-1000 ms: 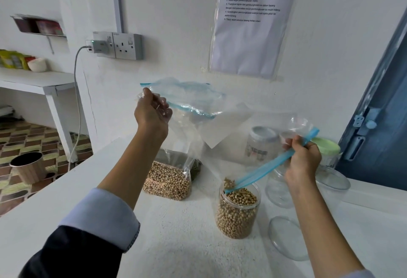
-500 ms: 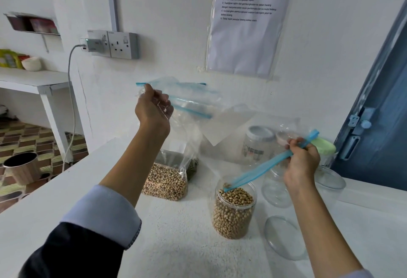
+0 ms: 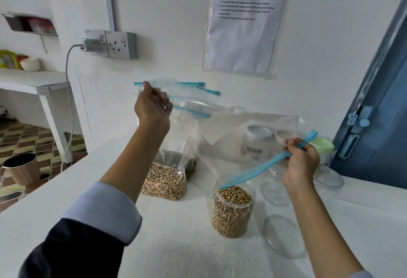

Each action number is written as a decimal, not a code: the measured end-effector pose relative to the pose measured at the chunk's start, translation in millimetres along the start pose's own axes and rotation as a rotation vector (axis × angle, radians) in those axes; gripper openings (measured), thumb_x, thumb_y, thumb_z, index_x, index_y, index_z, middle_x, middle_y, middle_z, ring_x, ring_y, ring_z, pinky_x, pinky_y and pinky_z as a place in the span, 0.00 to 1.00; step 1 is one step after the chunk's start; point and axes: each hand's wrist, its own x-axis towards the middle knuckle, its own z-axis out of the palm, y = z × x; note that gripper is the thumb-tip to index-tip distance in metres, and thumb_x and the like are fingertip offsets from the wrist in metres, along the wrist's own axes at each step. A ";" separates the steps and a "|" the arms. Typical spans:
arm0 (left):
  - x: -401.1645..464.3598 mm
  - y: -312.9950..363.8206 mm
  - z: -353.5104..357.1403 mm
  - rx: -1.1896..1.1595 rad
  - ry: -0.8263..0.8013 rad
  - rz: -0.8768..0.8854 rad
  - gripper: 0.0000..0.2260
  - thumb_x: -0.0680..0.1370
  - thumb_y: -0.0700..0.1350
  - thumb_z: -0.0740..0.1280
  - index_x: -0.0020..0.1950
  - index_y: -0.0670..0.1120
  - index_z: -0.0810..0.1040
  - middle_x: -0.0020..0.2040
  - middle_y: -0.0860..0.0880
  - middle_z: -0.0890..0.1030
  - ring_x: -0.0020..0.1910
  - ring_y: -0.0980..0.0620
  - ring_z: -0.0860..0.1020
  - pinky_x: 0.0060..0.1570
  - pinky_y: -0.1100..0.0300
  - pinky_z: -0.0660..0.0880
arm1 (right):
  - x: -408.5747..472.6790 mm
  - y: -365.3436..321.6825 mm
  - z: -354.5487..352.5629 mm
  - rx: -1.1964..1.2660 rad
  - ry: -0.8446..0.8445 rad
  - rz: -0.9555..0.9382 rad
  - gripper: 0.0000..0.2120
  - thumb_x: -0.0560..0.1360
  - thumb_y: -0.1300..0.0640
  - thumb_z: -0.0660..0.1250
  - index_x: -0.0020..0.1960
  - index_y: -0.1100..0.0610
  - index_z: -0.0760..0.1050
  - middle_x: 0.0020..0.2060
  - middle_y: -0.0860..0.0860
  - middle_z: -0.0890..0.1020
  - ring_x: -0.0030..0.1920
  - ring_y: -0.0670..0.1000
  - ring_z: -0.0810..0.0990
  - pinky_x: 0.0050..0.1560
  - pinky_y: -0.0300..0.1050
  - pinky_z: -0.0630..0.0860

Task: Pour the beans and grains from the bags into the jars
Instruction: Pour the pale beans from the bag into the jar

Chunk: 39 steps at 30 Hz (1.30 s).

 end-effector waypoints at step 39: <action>-0.8 6.5 1.5 0.012 -0.060 -0.015 0.18 0.82 0.49 0.59 0.33 0.45 0.68 0.23 0.52 0.70 0.23 0.55 0.68 0.26 0.67 0.64 | -2.4 -14.4 -12.4 -0.059 -0.185 0.057 0.09 0.77 0.67 0.64 0.41 0.56 0.73 0.30 0.46 0.80 0.28 0.43 0.78 0.36 0.39 0.75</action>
